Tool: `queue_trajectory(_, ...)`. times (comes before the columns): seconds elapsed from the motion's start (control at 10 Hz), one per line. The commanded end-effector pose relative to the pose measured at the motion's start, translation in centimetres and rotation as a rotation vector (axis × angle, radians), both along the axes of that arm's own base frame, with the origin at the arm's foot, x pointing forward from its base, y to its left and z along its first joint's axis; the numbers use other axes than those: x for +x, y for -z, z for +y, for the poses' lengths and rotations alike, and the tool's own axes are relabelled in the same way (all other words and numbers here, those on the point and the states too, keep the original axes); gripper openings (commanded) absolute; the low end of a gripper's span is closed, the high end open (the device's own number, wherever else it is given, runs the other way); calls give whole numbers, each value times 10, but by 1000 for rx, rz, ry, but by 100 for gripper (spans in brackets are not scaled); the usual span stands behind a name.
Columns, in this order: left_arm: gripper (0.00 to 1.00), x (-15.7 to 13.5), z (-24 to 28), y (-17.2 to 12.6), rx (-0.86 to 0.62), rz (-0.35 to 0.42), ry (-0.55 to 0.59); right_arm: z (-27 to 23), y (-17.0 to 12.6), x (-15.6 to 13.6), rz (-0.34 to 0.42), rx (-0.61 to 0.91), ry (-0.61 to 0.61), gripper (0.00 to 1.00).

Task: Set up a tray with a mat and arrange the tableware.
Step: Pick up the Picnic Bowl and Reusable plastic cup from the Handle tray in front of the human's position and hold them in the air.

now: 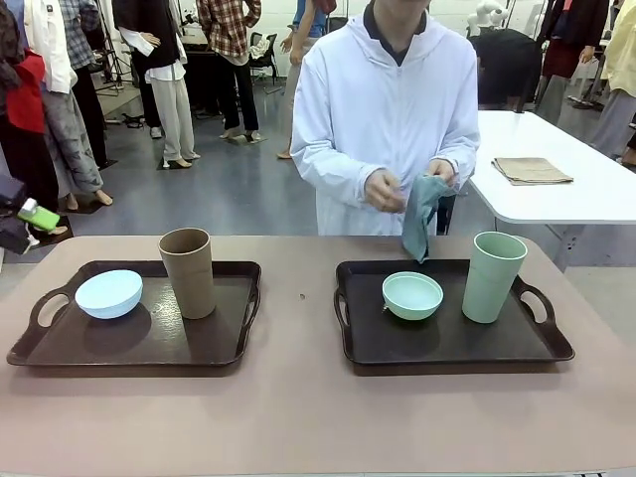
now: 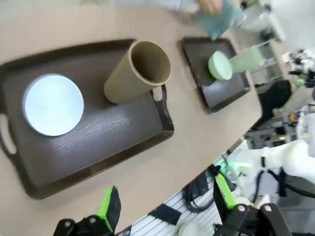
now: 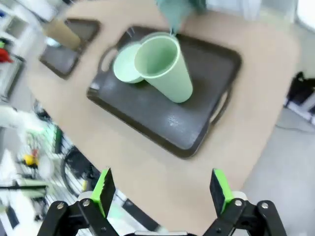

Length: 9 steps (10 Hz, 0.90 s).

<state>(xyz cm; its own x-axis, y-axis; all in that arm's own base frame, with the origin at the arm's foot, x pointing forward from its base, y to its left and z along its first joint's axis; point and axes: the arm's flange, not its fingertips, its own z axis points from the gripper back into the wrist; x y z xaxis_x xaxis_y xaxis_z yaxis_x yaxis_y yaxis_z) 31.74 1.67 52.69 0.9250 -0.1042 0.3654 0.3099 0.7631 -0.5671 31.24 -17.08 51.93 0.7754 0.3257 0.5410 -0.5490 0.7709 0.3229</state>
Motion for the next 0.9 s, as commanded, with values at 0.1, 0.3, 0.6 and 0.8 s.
queue_trajectory(0.1, 100, 1, -63, -6, 200, 6, 37, 1, 1, 12, -144, -110, -366, 100)
queue_trajectory(0.3, 100, 2, -114, 7, 324, -4, 50, 11, 4, 24, -182, -115, -529, 100)
queue_trajectory(0.6, 100, 28, -311, 48, 327, -37, 113, 26, 29, 48, -175, -123, -576, 100)
queue_trajectory(0.8, 100, -24, -302, 45, 287, -62, 149, 28, 17, 27, -187, -133, -562, 100)
